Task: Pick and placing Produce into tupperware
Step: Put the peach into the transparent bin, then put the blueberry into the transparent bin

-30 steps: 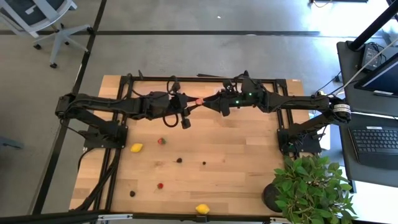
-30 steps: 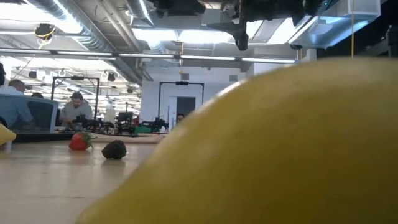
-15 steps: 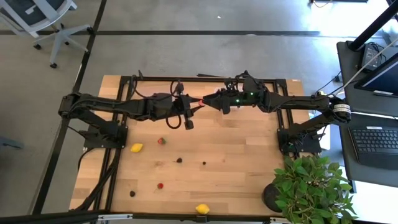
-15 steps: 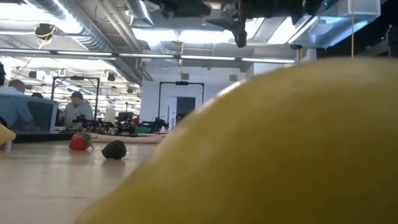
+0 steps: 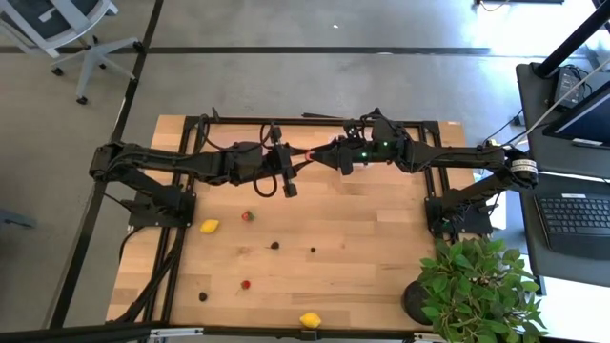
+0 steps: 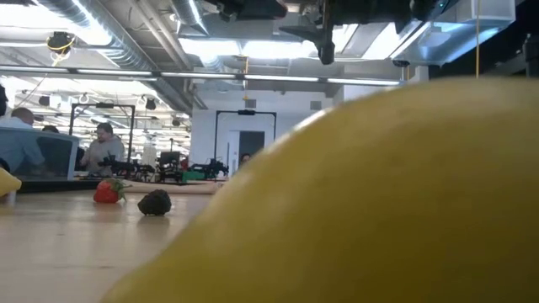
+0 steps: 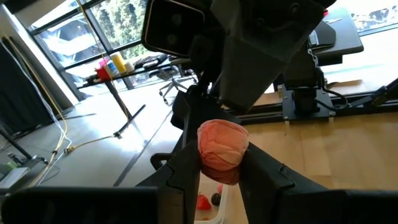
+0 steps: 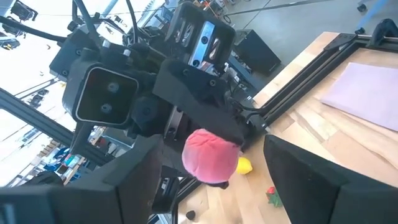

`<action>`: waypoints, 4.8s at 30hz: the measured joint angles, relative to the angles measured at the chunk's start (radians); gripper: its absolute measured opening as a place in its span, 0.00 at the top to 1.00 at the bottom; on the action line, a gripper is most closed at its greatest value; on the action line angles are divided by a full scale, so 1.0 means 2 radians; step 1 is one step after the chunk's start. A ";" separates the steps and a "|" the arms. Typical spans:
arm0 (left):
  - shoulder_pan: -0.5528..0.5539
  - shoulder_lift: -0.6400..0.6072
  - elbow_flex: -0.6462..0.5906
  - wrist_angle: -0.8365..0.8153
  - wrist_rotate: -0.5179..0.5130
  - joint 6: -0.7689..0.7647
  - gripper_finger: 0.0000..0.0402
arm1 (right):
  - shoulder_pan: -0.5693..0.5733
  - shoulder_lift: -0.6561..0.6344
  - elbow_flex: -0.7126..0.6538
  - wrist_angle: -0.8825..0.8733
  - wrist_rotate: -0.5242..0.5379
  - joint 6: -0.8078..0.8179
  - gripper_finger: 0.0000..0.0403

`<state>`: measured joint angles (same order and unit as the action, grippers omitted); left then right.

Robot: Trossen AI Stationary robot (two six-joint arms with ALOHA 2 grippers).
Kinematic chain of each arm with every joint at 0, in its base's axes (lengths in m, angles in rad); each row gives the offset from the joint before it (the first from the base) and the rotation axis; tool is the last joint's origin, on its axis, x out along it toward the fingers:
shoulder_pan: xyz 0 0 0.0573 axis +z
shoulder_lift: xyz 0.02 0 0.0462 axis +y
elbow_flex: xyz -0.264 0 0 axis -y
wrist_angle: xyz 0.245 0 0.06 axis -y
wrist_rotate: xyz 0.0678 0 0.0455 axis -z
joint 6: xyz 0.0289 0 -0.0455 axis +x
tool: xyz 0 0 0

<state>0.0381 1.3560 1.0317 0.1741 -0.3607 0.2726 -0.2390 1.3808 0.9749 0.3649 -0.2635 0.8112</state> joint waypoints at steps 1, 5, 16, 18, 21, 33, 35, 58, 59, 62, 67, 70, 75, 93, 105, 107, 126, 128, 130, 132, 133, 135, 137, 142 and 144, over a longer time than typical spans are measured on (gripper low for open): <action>0.000 0.000 0.000 0.000 -0.001 0.000 0.77 | 0.000 0.000 0.000 0.000 0.000 0.000 0.31; 0.000 0.000 0.000 0.000 -0.002 0.001 0.79 | 0.003 0.000 0.000 0.002 -0.004 0.000 0.31; 0.000 0.000 0.000 0.001 -0.001 0.000 0.77 | 0.007 0.000 0.000 0.002 -0.006 -0.002 0.52; 0.000 0.000 0.000 0.002 -0.001 0.000 0.76 | 0.007 0.000 0.000 0.002 -0.005 -0.003 0.58; 0.000 0.000 0.000 0.002 -0.001 0.000 0.77 | 0.006 0.000 0.000 0.002 -0.004 -0.013 0.68; -0.004 -0.001 0.000 -0.001 -0.001 -0.005 0.71 | 0.006 0.000 0.000 0.004 -0.007 -0.033 0.81; -0.004 0.000 0.000 -0.006 0.002 -0.014 0.67 | 0.006 0.000 0.000 0.009 -0.007 -0.037 0.81; 0.003 0.000 0.000 -0.132 0.026 -0.225 0.32 | -0.128 0.000 0.000 -0.328 0.127 -0.164 0.82; 0.003 0.000 0.000 -0.132 0.029 -0.225 0.32 | -0.137 0.001 0.000 -0.339 0.131 -0.163 0.82; 0.004 0.000 0.000 -0.132 0.032 -0.227 0.31 | -0.157 0.011 0.000 -0.366 0.135 -0.162 0.82; 0.004 0.000 0.000 -0.132 0.034 -0.228 0.32 | -0.173 0.050 0.000 -0.394 0.135 -0.166 0.82; 0.004 0.000 0.000 -0.132 0.034 -0.229 0.32 | -0.174 0.074 0.000 -0.391 0.135 -0.173 0.82; 0.004 0.000 0.000 -0.132 0.034 -0.229 0.31 | -0.174 0.098 0.000 -0.389 0.135 -0.176 0.79; 0.004 0.000 0.000 -0.132 0.032 -0.229 0.31 | -0.173 0.089 0.018 -0.396 0.130 -0.191 0.36; 0.003 0.000 0.000 -0.131 0.042 -0.240 0.31 | -0.066 -0.028 0.044 -0.397 0.049 -0.240 0.34; 0.003 0.000 0.000 -0.124 0.044 -0.241 0.31 | -0.034 -0.038 0.044 -0.393 0.049 -0.248 0.34; -0.049 -0.066 0.000 -0.110 0.045 -0.191 0.31 | 0.175 -0.039 -0.135 -0.012 0.191 -0.267 0.34; -0.054 -0.078 0.000 -0.123 0.045 -0.185 0.30 | 0.182 -0.038 -0.179 0.061 0.205 -0.281 0.34; -0.059 -0.089 0.000 -0.139 0.045 -0.185 0.30 | 0.190 -0.038 -0.215 0.101 0.211 -0.290 0.34; -0.066 -0.100 0.000 -0.159 0.044 -0.185 0.30 | 0.203 -0.037 -0.242 0.111 0.211 -0.274 0.34; -0.070 -0.103 0.000 -0.163 0.044 -0.185 0.30 | 0.212 -0.035 -0.250 0.114 0.214 -0.258 0.34; -0.080 -0.108 0.000 -0.179 0.044 -0.185 0.31 | 0.229 -0.027 -0.258 0.118 0.233 -0.234 0.34; -0.088 -0.110 0.000 -0.187 0.045 -0.185 0.31 | 0.248 -0.011 -0.257 0.126 0.263 -0.224 0.34; -0.100 -0.109 0.000 -0.193 0.045 -0.183 0.30 | 0.281 0.050 -0.236 0.134 0.309 -0.227 0.34; -0.102 -0.109 0.000 -0.199 0.045 -0.183 0.30 | 0.290 0.083 -0.221 0.138 0.313 -0.224 0.34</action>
<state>-0.1667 1.1378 1.0309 -0.2244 -0.2710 -0.0940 0.3419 1.5461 0.5323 0.6418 0.3632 0.3632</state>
